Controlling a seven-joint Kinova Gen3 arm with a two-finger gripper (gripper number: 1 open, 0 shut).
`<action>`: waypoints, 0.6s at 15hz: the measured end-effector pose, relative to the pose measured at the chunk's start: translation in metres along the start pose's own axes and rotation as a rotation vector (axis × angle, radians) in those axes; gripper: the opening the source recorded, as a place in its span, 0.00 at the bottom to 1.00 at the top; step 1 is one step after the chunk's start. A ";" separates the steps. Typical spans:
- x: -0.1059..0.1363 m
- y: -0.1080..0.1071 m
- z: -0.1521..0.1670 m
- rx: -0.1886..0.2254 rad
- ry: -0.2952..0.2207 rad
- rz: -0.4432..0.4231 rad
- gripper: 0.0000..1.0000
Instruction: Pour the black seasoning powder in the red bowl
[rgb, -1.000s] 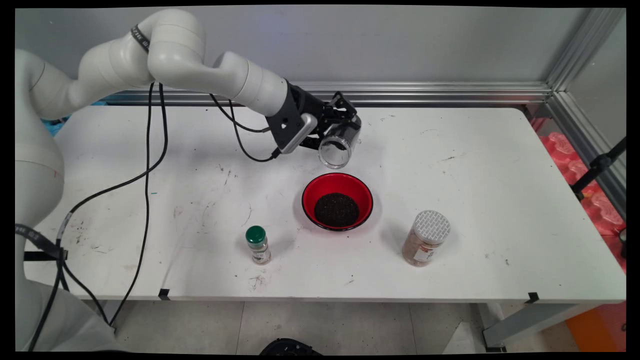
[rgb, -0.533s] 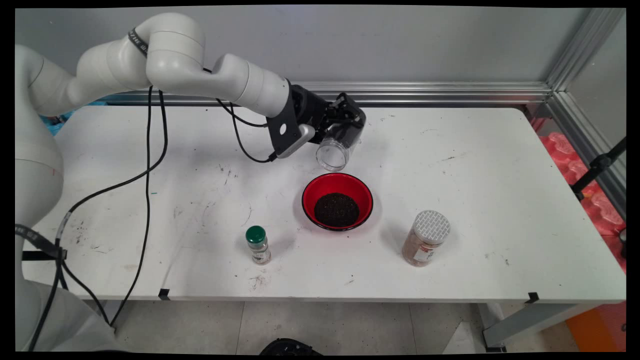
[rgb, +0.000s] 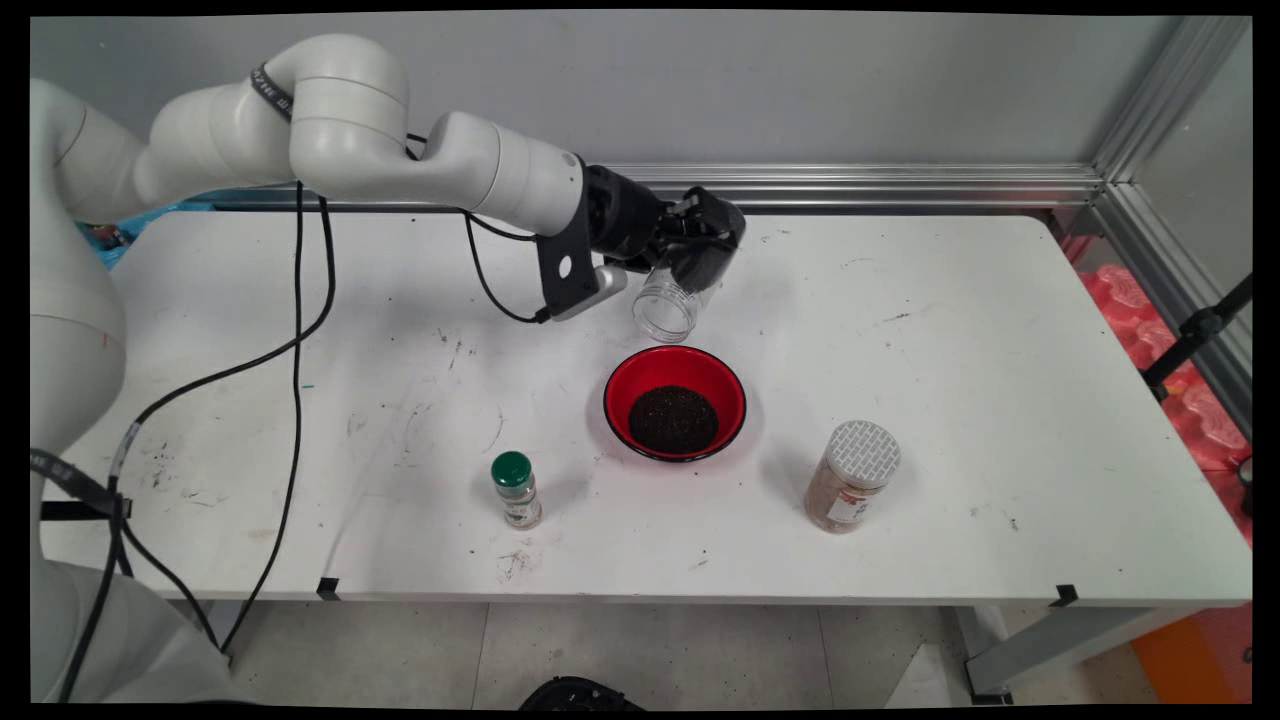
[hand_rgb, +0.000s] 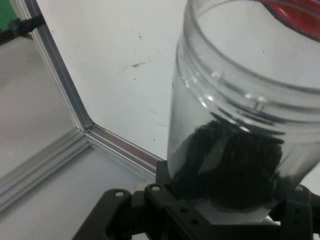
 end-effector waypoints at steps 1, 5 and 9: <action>0.001 -0.001 0.000 0.003 -0.003 0.013 0.00; 0.006 -0.004 -0.003 0.018 -0.021 0.086 0.00; 0.009 -0.006 -0.005 0.033 -0.032 0.141 0.00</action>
